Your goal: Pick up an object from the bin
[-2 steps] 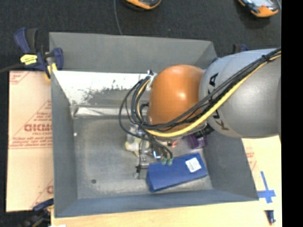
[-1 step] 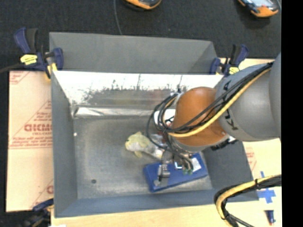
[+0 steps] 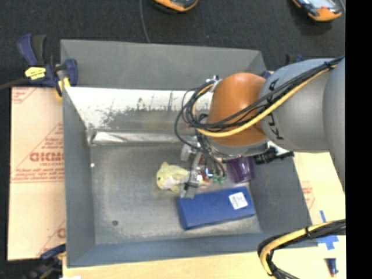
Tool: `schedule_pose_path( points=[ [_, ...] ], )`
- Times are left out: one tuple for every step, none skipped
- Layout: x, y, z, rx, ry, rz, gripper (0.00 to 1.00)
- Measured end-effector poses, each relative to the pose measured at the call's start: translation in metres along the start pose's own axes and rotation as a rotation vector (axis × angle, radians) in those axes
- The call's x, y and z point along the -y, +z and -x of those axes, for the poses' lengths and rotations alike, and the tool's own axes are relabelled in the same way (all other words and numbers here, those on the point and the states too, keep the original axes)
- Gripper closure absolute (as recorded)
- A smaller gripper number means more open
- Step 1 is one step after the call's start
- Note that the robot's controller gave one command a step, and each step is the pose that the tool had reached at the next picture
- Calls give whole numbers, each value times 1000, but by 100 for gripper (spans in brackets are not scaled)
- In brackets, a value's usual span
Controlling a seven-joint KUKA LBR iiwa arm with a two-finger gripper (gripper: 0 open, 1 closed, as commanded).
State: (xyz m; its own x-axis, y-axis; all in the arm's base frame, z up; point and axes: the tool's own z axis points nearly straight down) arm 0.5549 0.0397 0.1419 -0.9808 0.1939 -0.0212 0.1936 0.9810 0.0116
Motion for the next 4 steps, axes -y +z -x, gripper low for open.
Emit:
schedule_pose_path(
  points=[
    [68,41,-60,-29,-129,-12,0],
    [34,70,-51,-8,76,-4,0],
    [37,68,-59,-22,-236,-6,100],
    [37,68,-59,-22,-236,-6,100]
  ],
)
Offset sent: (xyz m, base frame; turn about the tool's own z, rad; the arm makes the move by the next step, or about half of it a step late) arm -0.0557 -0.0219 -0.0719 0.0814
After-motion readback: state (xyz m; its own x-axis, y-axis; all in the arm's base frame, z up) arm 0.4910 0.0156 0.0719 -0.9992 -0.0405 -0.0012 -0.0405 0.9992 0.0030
